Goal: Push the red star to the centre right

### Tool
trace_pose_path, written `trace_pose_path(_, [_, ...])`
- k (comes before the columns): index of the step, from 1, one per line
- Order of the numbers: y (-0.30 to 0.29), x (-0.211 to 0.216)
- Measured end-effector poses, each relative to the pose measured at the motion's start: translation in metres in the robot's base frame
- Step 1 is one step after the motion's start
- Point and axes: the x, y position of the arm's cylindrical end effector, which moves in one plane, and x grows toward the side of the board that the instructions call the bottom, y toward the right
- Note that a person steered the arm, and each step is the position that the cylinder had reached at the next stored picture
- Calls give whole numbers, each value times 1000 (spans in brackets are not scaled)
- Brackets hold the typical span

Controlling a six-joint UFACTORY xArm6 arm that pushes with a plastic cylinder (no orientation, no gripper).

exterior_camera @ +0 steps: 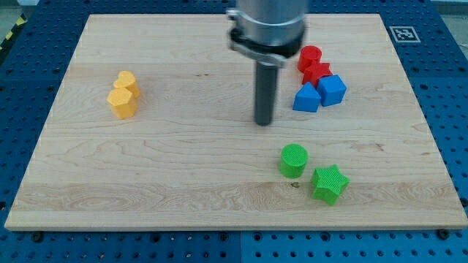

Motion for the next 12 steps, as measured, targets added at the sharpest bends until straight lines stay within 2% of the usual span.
trace_pose_path(1, [66, 29])
trace_pose_path(2, [122, 77])
trace_pose_path(3, [143, 93])
trace_pose_path(6, [155, 93])
trace_pose_path(7, [185, 56])
trace_pose_path(9, [186, -71])
trace_pose_path(11, [97, -173])
trace_pose_path(12, [51, -200])
